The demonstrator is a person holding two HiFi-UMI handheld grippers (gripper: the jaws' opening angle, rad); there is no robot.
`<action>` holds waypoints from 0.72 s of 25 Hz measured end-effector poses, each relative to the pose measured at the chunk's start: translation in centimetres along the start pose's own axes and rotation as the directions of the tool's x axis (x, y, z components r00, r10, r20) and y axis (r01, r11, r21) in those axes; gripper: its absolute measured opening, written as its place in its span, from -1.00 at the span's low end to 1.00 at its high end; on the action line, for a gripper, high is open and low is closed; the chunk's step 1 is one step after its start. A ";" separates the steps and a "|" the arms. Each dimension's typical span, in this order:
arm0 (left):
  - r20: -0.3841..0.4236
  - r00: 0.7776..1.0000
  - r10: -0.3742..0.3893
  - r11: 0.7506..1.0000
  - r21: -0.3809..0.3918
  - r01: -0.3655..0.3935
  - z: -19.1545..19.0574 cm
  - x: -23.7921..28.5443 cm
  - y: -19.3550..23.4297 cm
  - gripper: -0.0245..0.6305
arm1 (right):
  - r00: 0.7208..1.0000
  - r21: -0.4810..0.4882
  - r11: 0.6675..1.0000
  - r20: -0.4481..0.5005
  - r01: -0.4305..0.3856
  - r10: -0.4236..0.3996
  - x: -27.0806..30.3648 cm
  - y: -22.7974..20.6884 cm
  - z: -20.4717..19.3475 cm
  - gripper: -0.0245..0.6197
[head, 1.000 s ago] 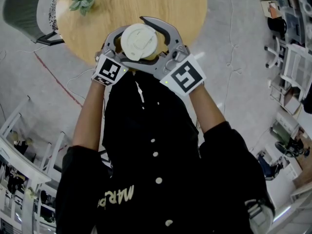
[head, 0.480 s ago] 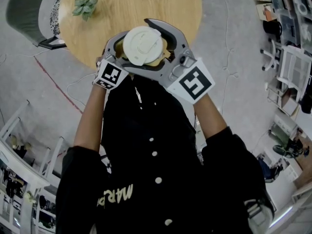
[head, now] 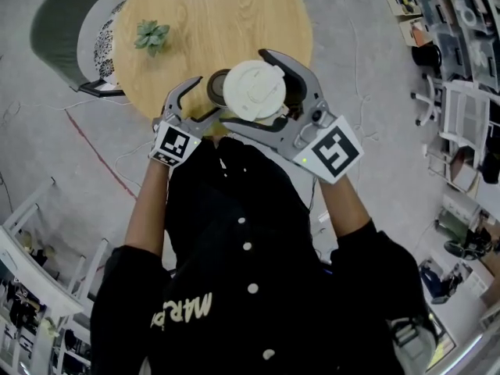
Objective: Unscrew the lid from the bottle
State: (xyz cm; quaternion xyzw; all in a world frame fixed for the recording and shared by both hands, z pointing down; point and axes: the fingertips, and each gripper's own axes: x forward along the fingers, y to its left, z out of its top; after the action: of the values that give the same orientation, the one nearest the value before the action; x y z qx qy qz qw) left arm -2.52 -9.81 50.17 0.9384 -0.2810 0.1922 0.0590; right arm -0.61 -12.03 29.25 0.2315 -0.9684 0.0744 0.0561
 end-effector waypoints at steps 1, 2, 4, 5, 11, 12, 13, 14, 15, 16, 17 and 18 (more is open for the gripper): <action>-0.003 1.000 -0.003 1.000 0.008 0.003 0.4 -0.5 0.0 0.14 | 1.000 0.009 1.000 0.010 0.011 -0.011 -0.3 0.0 0.7 0.57; -0.006 1.000 -0.005 1.000 0.018 0.005 0.8 -1.1 0.0 0.14 | 1.000 0.018 1.000 0.021 0.023 -0.023 -0.6 0.0 1.4 0.57; -0.005 1.000 0.011 0.999 0.031 -0.011 1.8 -2.7 0.3 0.14 | 0.997 0.030 0.998 0.046 0.058 -0.059 -1.4 -0.2 2.9 0.57; 0.008 1.000 0.028 0.999 0.026 -0.028 2.6 -3.6 0.7 0.11 | 0.995 0.029 0.996 0.064 0.079 -0.081 -1.7 -0.5 3.8 0.57; 0.116 0.981 0.155 0.987 -0.053 -0.150 9.6 -10.5 3.1 -0.82 | 0.967 0.027 0.977 0.139 0.210 -0.212 -4.8 -2.2 8.5 0.57; 0.117 0.977 0.180 0.983 -0.058 -0.175 10.9 -11.4 3.6 -0.89 | 0.961 0.024 0.972 0.146 0.234 -0.235 -5.3 -2.4 9.2 0.57; 0.116 0.971 0.207 0.978 -0.065 -0.201 12.1 -12.1 4.1 -0.91 | 0.954 0.021 0.966 0.153 0.257 -0.258 -5.9 -2.7 9.9 0.57; 0.115 0.965 0.237 0.970 -0.076 -0.229 13.3 -12.8 4.6 -0.91 | 0.947 0.021 0.960 0.160 0.281 -0.280 -6.4 -3.0 10.4 0.57; 0.117 0.956 0.269 0.961 -0.094 -0.259 14.5 -13.5 5.2 -0.91 | 0.939 0.024 0.953 0.166 0.303 -0.302 -6.9 -3.4 10.8 0.57; 0.120 0.946 0.301 0.950 -0.121 -0.287 15.6 -14.2 5.8 -0.91 | 0.931 0.030 0.946 0.171 0.324 -0.324 -7.5 -3.7 11.2 0.57; 0.125 0.936 0.330 0.938 -0.154 -0.310 16.8 -14.9 6.2 -0.91 | 0.922 0.035 0.938 0.174 0.345 -0.345 -8.0 -4.0 11.7 0.57; 0.133 0.926 0.354 0.926 -0.189 -0.327 18.3 -15.8 6.5 -0.92 | 0.914 0.038 0.930 0.176 0.365 -0.366 -8.8 -4.2 12.4 0.57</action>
State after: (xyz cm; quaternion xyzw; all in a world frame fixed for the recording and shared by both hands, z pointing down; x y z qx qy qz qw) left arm -12.21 -11.30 27.14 0.8798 -0.4587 0.0977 0.0778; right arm 8.22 -14.00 16.27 0.4142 -0.9089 0.0437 -0.0195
